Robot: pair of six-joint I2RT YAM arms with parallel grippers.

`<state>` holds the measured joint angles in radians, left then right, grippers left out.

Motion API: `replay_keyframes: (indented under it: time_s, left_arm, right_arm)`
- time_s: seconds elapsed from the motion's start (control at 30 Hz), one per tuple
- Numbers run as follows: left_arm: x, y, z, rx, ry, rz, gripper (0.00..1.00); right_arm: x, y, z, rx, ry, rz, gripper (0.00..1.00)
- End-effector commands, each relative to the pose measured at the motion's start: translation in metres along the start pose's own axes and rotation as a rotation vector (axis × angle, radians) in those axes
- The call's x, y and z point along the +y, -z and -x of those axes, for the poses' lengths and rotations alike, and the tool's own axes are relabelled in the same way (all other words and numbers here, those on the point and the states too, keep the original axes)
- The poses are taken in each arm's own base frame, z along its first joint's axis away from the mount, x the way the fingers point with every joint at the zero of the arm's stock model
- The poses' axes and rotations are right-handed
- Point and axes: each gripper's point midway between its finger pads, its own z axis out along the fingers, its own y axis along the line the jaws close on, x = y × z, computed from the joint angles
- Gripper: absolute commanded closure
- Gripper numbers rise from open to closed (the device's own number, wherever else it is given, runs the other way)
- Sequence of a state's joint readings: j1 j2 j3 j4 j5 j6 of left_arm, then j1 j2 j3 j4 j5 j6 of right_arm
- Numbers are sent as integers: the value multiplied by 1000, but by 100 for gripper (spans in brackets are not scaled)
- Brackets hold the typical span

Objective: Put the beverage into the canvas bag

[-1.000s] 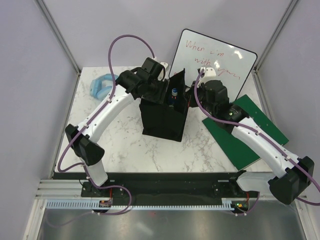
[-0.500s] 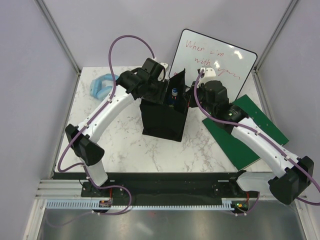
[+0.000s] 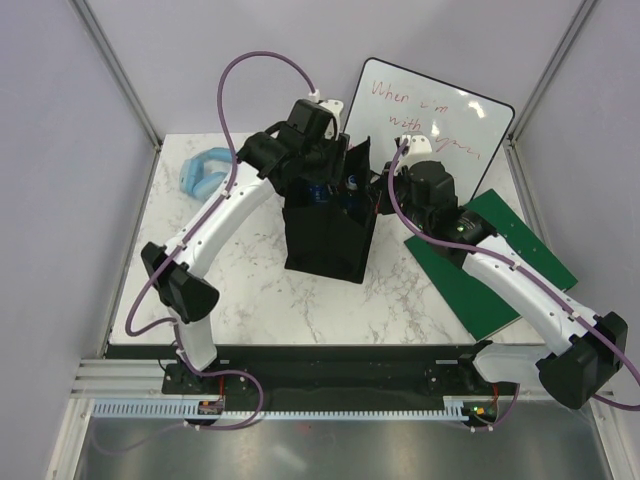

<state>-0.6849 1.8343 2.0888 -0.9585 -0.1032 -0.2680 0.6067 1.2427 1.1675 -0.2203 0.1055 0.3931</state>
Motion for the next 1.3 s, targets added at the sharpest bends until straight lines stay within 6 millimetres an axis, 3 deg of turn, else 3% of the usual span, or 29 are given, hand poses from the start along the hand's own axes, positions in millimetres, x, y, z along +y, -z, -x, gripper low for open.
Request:
replay_keyframes:
  time_s: [0.0, 0.3, 0.53, 1.0, 1.03, 1.17, 1.23, 1.27]
  left_arm:
    - [-5, -21, 23, -77, -28, -3, 98]
    - [4, -48, 12, -59, -52, 48, 98]
    - [14, -72, -21, 25, -61, 88, 98]
    - [24, -103, -64, 133, -68, 124, 96]
    - [24, -103, -65, 134, -68, 125, 94]
    - [22, -100, -65, 137, -73, 114, 59]
    - [21, -97, -61, 128, -72, 109, 53]
    - [22, -94, -62, 132, -72, 110, 45]
  right_arm:
    - [10, 5, 10, -38, -8, 43, 100]
    - [10, 5, 9, -41, -13, 42, 100]
    - [12, 6, 11, -43, -9, 50, 100]
    - [10, 6, 10, -47, -8, 45, 100]
    - [9, 5, 10, -47, -7, 41, 100]
    - [9, 5, 9, -45, -10, 42, 100]
    - [9, 4, 9, -45, -10, 41, 100]
    - [9, 5, 9, -45, -10, 41, 100]
